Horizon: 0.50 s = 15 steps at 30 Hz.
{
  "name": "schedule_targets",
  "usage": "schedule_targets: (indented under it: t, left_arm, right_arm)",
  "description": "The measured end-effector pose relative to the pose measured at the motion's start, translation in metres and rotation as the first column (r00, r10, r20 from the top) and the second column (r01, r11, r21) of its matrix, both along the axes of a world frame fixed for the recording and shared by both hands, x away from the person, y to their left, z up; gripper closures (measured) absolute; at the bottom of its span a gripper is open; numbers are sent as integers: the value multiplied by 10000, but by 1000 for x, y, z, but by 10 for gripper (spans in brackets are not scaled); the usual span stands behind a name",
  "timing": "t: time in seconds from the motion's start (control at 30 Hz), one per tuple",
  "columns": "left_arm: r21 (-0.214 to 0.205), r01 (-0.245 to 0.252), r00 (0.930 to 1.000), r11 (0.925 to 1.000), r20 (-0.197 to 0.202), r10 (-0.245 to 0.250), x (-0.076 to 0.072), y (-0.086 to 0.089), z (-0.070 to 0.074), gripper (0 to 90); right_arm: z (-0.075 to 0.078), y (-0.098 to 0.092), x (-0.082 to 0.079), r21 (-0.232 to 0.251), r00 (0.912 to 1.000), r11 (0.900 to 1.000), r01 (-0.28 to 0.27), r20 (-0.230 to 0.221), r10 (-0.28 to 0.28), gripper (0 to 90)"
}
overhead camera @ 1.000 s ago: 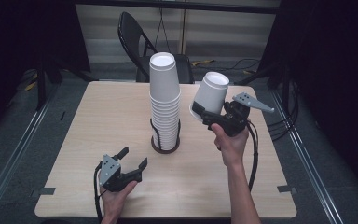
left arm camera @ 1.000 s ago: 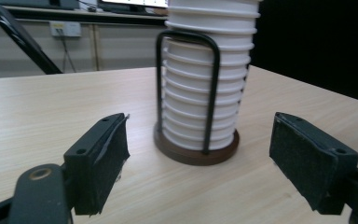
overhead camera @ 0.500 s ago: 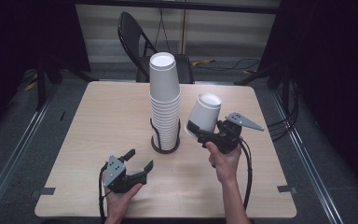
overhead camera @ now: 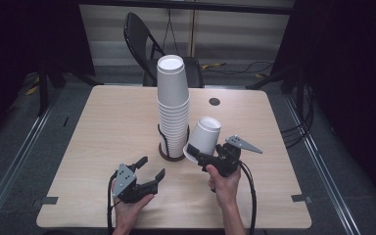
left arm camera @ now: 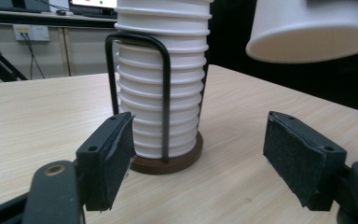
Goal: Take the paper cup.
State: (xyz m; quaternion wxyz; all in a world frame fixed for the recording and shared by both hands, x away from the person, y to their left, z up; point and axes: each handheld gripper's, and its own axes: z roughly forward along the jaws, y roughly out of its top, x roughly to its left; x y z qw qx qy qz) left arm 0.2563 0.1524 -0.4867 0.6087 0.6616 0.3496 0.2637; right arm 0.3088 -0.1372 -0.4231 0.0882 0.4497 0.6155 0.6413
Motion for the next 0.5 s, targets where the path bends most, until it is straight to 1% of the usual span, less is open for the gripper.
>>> schedule_targets:
  t: [0.07,0.17,0.2,0.23,0.3,0.37,0.4,0.43,0.5]
  left_arm:
    - [58,117,9999,9999,-47,-117,0,-2,-1,281]
    - [241,264,9996,9994,71,-265,-1,-4,-1,298]
    - [181,285,9996,9994,36,-286,-2,-6,-2,308]
    - [257,388,9992,9989,88,-390,-2,-6,-2,317]
    - [208,467,9988,9987,100,-470,-2,-8,-2,337]
    - [196,522,9985,9984,155,-525,-3,-10,-3,354]
    - [90,597,9981,9982,175,-598,-3,-11,-3,357]
    - [61,610,9979,9981,211,-612,-3,-11,-3,360]
    - [91,649,9974,9979,293,-651,-3,-13,-2,368]
  right_arm:
    - [-6,4,-3,-11,9999,10000,-36,-107,36,145]
    - [-15,8,-6,95,9992,9999,-133,-372,137,146]
    - [-18,10,-6,74,9990,9998,-192,-400,195,146]
    - [-20,13,-8,77,9987,9997,-243,-450,247,146]
    - [-24,16,-10,72,9979,9993,-366,-535,370,146]
    - [-27,19,-12,266,9970,9987,-426,-636,442,146]
    - [-29,19,-14,386,9966,9983,-431,-684,457,145]
    - [-31,21,-16,587,9958,9972,-467,-759,511,146]
    - [-34,22,-17,682,9950,9965,-492,-831,548,146]
